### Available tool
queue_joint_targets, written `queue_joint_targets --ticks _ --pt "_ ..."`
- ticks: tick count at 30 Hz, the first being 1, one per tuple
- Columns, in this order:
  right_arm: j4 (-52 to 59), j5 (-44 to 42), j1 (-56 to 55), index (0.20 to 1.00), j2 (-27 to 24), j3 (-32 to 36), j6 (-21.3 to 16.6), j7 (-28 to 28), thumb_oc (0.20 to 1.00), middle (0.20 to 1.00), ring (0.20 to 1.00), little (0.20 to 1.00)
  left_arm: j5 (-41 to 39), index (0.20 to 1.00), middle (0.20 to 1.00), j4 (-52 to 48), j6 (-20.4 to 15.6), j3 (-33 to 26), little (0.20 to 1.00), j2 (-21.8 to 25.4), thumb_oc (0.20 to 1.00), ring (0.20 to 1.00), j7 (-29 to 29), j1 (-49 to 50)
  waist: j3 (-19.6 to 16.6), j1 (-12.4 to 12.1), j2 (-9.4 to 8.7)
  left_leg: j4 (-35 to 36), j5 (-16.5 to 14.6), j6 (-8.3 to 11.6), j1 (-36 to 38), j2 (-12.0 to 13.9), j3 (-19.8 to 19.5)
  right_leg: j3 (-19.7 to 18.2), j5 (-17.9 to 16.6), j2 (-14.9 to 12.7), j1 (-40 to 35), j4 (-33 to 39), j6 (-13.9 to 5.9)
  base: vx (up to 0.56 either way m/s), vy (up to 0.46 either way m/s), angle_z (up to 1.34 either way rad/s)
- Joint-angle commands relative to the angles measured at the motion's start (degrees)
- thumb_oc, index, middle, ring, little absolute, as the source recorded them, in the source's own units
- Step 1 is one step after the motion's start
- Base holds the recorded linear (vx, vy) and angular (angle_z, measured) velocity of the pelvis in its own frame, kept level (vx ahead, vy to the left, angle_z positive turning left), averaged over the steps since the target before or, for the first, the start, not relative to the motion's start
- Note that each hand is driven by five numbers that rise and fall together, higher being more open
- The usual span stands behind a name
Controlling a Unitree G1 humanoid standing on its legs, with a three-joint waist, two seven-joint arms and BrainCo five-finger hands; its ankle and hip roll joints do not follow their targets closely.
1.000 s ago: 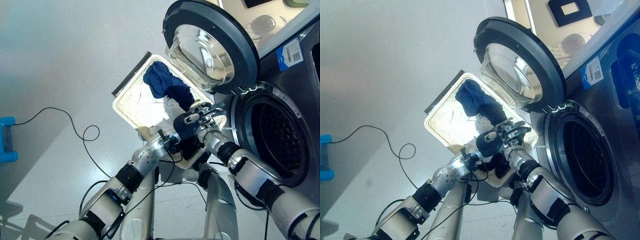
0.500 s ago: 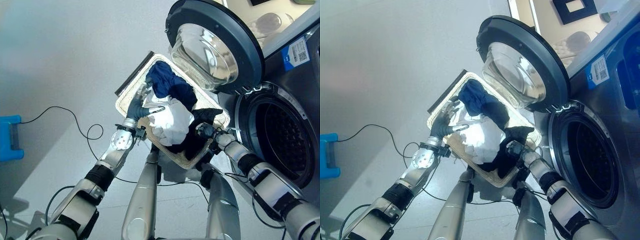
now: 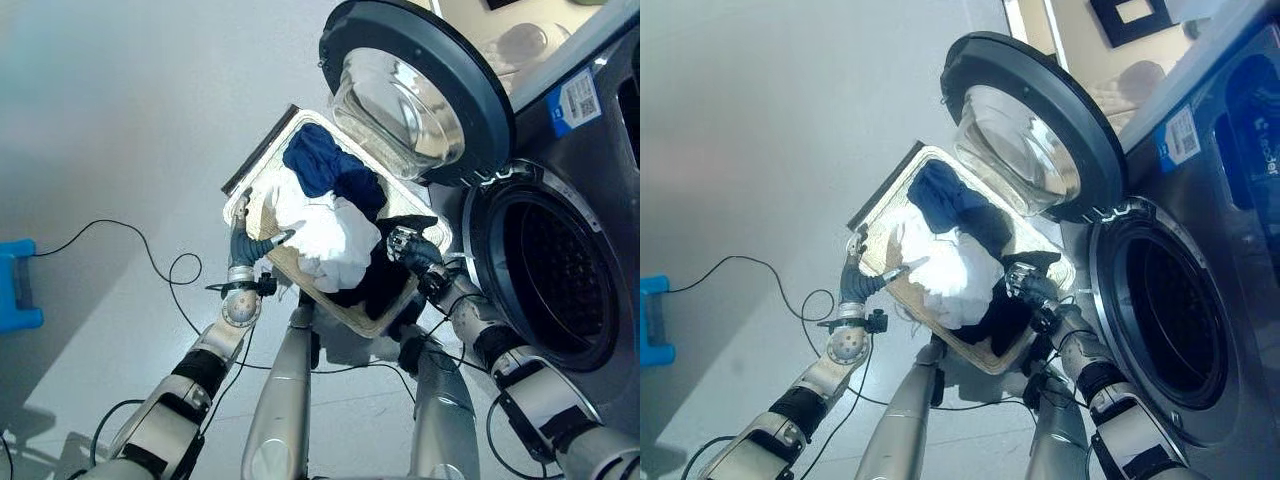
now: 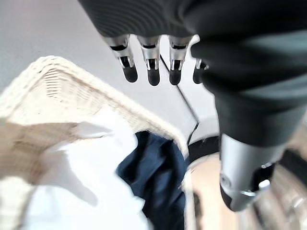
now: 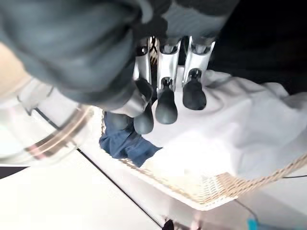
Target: Put the clothes into the washing machine.
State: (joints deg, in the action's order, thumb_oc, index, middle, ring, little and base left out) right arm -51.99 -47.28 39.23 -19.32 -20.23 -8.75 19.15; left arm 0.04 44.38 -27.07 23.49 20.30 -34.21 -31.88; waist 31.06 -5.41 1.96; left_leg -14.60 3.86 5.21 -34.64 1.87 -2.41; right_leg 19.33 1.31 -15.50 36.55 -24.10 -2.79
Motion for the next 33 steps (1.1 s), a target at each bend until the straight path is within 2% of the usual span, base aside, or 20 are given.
queue_joint_targets --ticks 1,6,8,10,11,16,17,18,19,20,23,28,33 --pt "3.94 12.19 0.55 1.0 -3.28 -3.05 -3.82 -8.2 1.0 1.0 1.0 1.0 8.77 1.0 1.0 1.14 6.18 1.69 1.0 -0.87 1.0 1.0 0.94 -3.28 -1.27 0.22 0.69 0.24 -1.85 -1.09 -0.48 -3.31 7.21 -1.2 -0.11 4.5 1.25 -0.57 -3.58 -0.01 0.029 -0.07" --pt "5.98 11.7 1.75 1.0 -3.86 -3.96 -4.25 -14.81 1.0 1.0 1.0 1.0 16.68 1.0 1.0 6.61 11.22 6.59 1.0 0.42 1.0 1.0 2.98 -7.16 -1.27 1.71 0.28 0.09 -1.77 -0.87 -1.29 -2.81 8.38 -2.28 -0.46 5.08 2.24 -0.16 -3.64 0.0 0.039 -0.09" --pt "6.33 10.84 1.42 1.0 -3.62 -3.61 -5.4 -16.98 1.0 1.0 1.0 1.0 18.59 1.0 1.0 7.52 12.22 7.39 1.0 0.44 1.0 1.0 3.06 -7.89 -1.27 2.14 0.19 0.21 -1.78 -0.86 -1.36 -2.66 8.68 -2.62 -0.55 5.27 2.53 -0.09 -3.74 0.0 0.034 -0.12" --pt "6.65 10.28 0.63 1.0 -3.28 -3.14 -6.57 -18.29 1.0 1.0 1.0 1.0 19.58 1.0 1.0 8.76 12.62 8.28 1.0 0.51 1.0 1.0 2.41 -8.5 -1.27 2.67 0.05 0.23 -1.79 -0.84 -1.66 -2.51 9.0 -3.09 -0.7 5.55 2.93 0.13 -3.84 0.0 0.035 -0.13" --pt "7.57 9.47 -1.08 1.0 -2.8 -2.41 -7.48 -19.61 1.0 1.0 1.0 1.0 22.71 1.0 1.0 9.85 13.78 8.98 1.0 0.76 1.0 1.0 0.5 -8.88 -1.27 3.47 -0.21 0.34 -1.8 -0.75 -1.87 -2.2 9.54 -3.62 -0.81 5.92 3.29 0.42 -3.99 0.0 0.043 -0.11" --pt "6.5 8.63 -3.89 1.0 -2.83 -1.75 -8.34 -18.72 1.0 1.0 1.0 1.0 34.64 1.0 1.0 13.45 14.87 12.62 1.0 2.61 1.0 1.0 -1.94 -11.16 -1.27 4.95 -0.82 0.4 -1.77 -0.22 -2.51 -1.46 10.65 -4.07 -1.03 6.33 3.82 1.32 -4.18 -0.01 0.048 -0.18" --pt "5.69 8.22 -4.3 1.0 -3.33 -1.7 -8.13 -18.04 1.0 1.0 1.0 1.0 39.16 1.0 1.0 14.65 15.36 14.49 1.0 3.55 1.0 1.0 -0.91 -12.35 -1.27 5.43 -0.97 0.48 -1.64 -0.03 -2.76 -1.09 11.15 -4.21 -1.25 6.41 4.07 1.65 -4.26 -0.01 0.055 -0.15" --pt "5.26 8.1 -4.29 1.0 -3.44 -1.66 -8.2 -17.68 1.0 1.0 1.0 1.0 40.08 1.0 1.0 15.16 15.6 15.27 1.0 3.84 1.0 1.0 -0.42 -12.8 -1.27 5.58 -1.0 0.51 -1.62 0.03 -2.82 -0.99 11.34 -4.27 -1.27 6.44 4.13 1.77 -4.29 -0.01 0.055 -0.2" --pt "3.39 7.68 -4.26 1.0 -3.84 -1.64 -8.74 -16.34 1.0 1.0 1.0 1.0 43.69 1.0 1.0 16.83 16.14 18.41 1.0 4.61 1.0 1.0 1.37 -14.45 -1.27 6.15 -1.07 0.66 -1.53 0.25 -3.12 -0.59 11.95 -4.44 -1.48 6.53 4.4 2.29 -4.36 -0.01 0.033 -0.2" --pt "3.36 7.67 -4.25 1.0 -3.84 -1.63 -8.75 -16.32 1.0 1.0 1.0 1.0 43.69 1.0 1.0 16.86 16.14 18.43 1.0 4.6 1.0 1.0 1.35 -14.47 -1.27 6.12 -1.07 0.66 -1.53 0.25 -3.12 -0.59 11.96 -4.45 -1.49 6.54 4.41 2.29 -4.36 -0.01 0.031 -0.24" --pt "0.48 6.67 -3.27 1.0 -4.54 -1.8 -9.62 -14.51 1.0 1.0 1.0 1.0 52.28 1.0 1.0 19.53 19.23 25.19 1.0 5.91 1.0 1.0 4.15 -17.63 -1.27 7.14 -1.11 1.1 -1.37 0.68 -3.77 0.0 12.9 -4.86 -1.98 6.85 5.12 3.41 -4.6 -0.02 0.026 -0.19" --pt "-2.17 5.33 -1.29 1.0 -5.28 -2.59 -11.39 -12.52 1.0 1.0 1.0 1.0 59.33 1.0 1.0 21.69 22.97 31.71 1.0 7.46 1.0 1.0 6.74 -21.2 -1.27 8.15 -1.26 1.53 -1.09 1.08 -5.24 0.73 14.01 -5.37 -2.65 7.27 6.69 4.56 -4.96 -0.02 0.021 -0.14" --pt "-2.77 3.68 1.12 1.0 -5.68 -2.86 -12.01 -11.34 1.0 1.0 1.0 1.0 64.41 1.0 1.0 23.39 24.6 34.72 1.0 8.73 1.0 1.0 10.22 -24.0 -1.27 8.68 -1.78 1.63 -0.35 1.7 -7.93 1.27 14.45 -5.54 -3.56 7.66 8.8 5.68 -5.1 -0.03 0.001 -0.11"
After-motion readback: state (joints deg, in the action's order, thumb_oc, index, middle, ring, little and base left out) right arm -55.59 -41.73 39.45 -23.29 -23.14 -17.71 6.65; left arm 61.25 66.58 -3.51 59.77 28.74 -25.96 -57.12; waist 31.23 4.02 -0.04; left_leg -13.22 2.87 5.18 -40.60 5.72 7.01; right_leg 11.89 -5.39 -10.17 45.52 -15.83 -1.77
